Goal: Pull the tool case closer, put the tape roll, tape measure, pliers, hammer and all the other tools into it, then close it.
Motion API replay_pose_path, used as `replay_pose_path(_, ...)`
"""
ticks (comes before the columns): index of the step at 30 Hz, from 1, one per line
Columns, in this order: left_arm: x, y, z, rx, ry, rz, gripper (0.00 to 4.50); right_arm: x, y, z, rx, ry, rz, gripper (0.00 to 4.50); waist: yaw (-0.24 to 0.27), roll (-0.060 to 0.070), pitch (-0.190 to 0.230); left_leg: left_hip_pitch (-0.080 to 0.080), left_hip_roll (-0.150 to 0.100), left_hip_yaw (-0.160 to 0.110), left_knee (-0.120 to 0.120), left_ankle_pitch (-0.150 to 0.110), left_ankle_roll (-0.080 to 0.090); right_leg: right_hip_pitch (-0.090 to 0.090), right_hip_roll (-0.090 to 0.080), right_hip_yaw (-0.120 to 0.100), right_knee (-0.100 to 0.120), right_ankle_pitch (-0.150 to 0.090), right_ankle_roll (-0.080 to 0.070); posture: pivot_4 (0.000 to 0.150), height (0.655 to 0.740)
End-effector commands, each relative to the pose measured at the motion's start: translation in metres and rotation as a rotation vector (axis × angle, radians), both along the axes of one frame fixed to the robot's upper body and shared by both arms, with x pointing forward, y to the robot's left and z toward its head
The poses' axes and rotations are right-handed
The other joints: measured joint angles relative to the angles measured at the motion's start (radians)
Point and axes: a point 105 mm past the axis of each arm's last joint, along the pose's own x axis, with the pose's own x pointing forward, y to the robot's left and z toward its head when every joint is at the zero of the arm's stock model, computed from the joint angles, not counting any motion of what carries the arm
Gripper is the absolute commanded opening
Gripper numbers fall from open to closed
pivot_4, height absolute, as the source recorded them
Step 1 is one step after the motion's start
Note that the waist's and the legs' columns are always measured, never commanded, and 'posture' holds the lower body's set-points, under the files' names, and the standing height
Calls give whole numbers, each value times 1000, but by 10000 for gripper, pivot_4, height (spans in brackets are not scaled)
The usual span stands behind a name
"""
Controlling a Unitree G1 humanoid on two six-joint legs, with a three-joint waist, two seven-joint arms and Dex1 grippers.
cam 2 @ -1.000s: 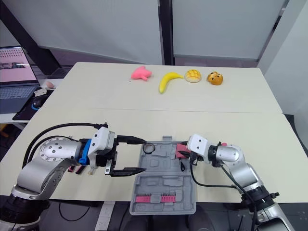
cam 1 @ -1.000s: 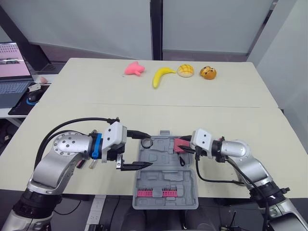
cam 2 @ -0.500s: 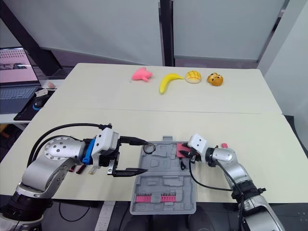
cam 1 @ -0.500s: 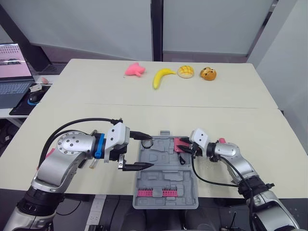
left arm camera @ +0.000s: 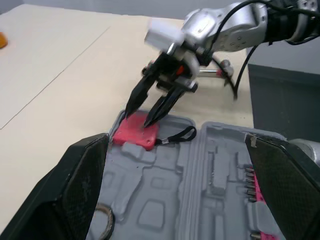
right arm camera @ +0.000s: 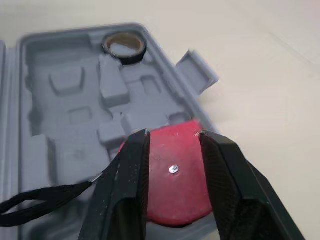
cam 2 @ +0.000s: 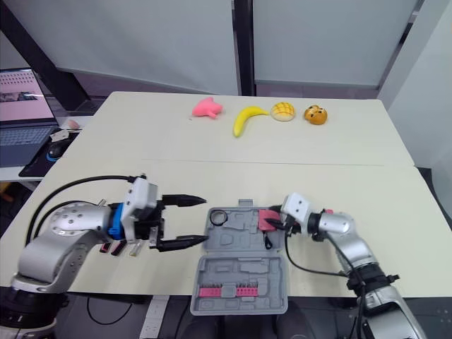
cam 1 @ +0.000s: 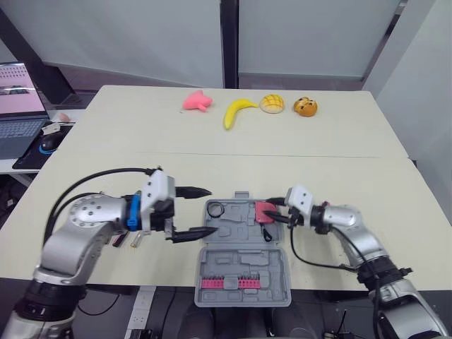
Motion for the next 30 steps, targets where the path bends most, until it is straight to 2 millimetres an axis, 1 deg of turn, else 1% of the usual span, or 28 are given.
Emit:
replay_pose_path(1,11,46,20,-12,-2,166,45000,-8,-26,56,58,-34,38,26508,0,0,0,0,0,0,0,0,0,0,0,0,0,0,0,1500,7400)
replay_pose_path(4,18,96,34,1,-10,333,45000,-19,-59,78,45,-2,30,32939,1,0,0,0,0,0,0,0,0,0,0,-1,-1,0,0,1500,7400)
replay_pose_path(6,18,125,39,22,-3,414,45000,-22,-80,83,-4,10,0,38649,0,0,0,0,0,0,-1,0,0,0,0,-1,-1,0,0,1500,7400)
replay_pose_path(7,16,141,40,36,4,458,45000,-22,-91,84,-26,15,-24,42623,0,0,0,0,0,0,-1,0,0,0,0,-1,-1,0,0,1500,7400)
replay_pose_path(8,15,153,40,50,12,488,45000,-22,-100,85,-38,20,-45,44632,0,0,0,0,0,1,-1,0,0,-1,0,-1,-1,0,0,1500,7400)
replay_pose_path(11,9,197,42,65,46,617,45000,-22,-136,80,-110,37,-126,44632,-1,0,0,0,0,2,-1,0,0,-1,0,0,-1,-2,1,1500,7400)
replay_pose_path(12,5,216,44,66,56,686,45000,-23,-152,78,-124,52,-172,44632,-1,0,0,0,0,2,-1,0,0,-1,0,0,-1,-4,3,1500,7400)
replay_pose_path(13,3,229,45,65,62,728,45000,-24,-162,76,-130,63,-200,44632,-1,0,0,0,0,2,-1,0,0,-1,0,0,-1,-4,3,1500,7400)
replay_pose_path(14,-2,246,46,77,70,786,45000,-25,-176,73,-141,77,-239,44632,-1,0,1,0,0,2,-1,0,0,-1,0,0,-1,-4,3,1500,7400)
replay_pose_path(15,-6,257,46,86,76,821,45000,-26,-184,71,-149,85,-262,44632,-1,0,1,0,0,2,-1,0,0,-2,0,0,-1,-4,3,1500,7400)
replay_pose_path(18,-16,280,44,75,117,914,45000,-28,-207,65,-156,121,-327,44632,-2,0,1,0,0,3,-1,0,0,-2,0,0,-1,-4,3,1500,7400)
replay_pose_path(19,-21,288,40,72,140,959,45000,-30,-216,61,-156,138,-357,44632,-2,0,1,0,0,3,-1,0,0,-2,0,0,-1,-4,3,1500,7400)
replay_pose_path(21,-29,299,34,75,168,1016,45000,-33,-227,56,-157,161,-390,44632,-3,0,1,1,0,3,-1,0,0,-2,0,0,0,-4,3,1500,7400)
replay_pose_path(25,-39,310,22,89,201,1083,45000,-37,-237,49,-154,193,-421,44632,-6,0,1,1,1,3,-1,0,0,-2,0,0,0,-4,3,1500,7400)
replay_pose_path(30,-40,313,18,89,191,1101,45000,-37,-241,49,-143,194,-439,44632,-8,0,1,1,1,3,-1,0,0,-2,0,1,1,-4,4,1500,7400)
